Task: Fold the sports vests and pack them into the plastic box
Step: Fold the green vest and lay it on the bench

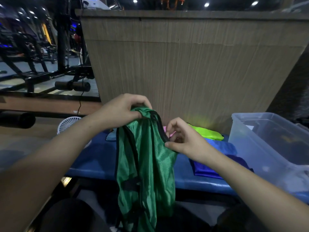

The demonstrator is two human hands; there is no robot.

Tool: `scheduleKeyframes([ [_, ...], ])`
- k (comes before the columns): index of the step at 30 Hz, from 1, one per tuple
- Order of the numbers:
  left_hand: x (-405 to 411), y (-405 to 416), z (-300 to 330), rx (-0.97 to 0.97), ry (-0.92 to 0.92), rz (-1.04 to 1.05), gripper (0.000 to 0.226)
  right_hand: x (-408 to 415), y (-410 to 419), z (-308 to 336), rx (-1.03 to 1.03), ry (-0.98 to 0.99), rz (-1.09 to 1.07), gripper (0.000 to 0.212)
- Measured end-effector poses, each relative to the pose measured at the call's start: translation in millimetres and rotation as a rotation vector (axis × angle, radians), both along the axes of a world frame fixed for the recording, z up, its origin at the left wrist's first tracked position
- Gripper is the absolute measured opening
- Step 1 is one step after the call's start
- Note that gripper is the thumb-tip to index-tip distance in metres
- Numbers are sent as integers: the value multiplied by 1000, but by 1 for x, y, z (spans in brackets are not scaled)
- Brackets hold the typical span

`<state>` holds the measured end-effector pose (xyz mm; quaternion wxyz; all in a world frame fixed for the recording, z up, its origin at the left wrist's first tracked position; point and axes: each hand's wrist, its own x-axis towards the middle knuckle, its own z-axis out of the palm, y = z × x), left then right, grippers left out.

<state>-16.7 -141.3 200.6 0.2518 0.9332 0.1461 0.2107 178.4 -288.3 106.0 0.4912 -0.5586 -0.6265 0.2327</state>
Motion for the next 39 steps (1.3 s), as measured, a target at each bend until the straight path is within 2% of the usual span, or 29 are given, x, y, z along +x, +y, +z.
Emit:
scheduleKeyframes([
  [8, -7, 9, 4, -13, -49, 33, 35, -4, -7, -22, 21, -306, 6, 38],
  [16, -13, 5, 16, 35, -15, -15, 25, -15, -4, -36, 25, -461, 78, 35],
  [20, -17, 12, 15, 39, 18, 1, 28, -24, -8, -39, 8, -751, 136, 22],
  [22, -18, 14, 14, 65, 46, 16, 28, -26, -13, -36, 48, -908, 93, 25],
  [24, -21, 17, 13, 90, 67, 46, 32, -21, -15, -27, 66, -965, -34, 34],
  [27, -27, 28, 11, 89, 61, 106, 32, 1, -14, -11, 26, -875, -251, 46],
  [30, -26, 32, 8, 61, 47, 105, 22, 18, -11, 4, 71, -698, -387, 30],
  [35, -12, 30, 6, 12, -38, 165, 13, 22, -4, 10, 122, -535, -437, 19],
  [39, 3, 17, 3, -126, -102, 209, 10, 0, -4, 6, 190, -405, -585, 42],
])
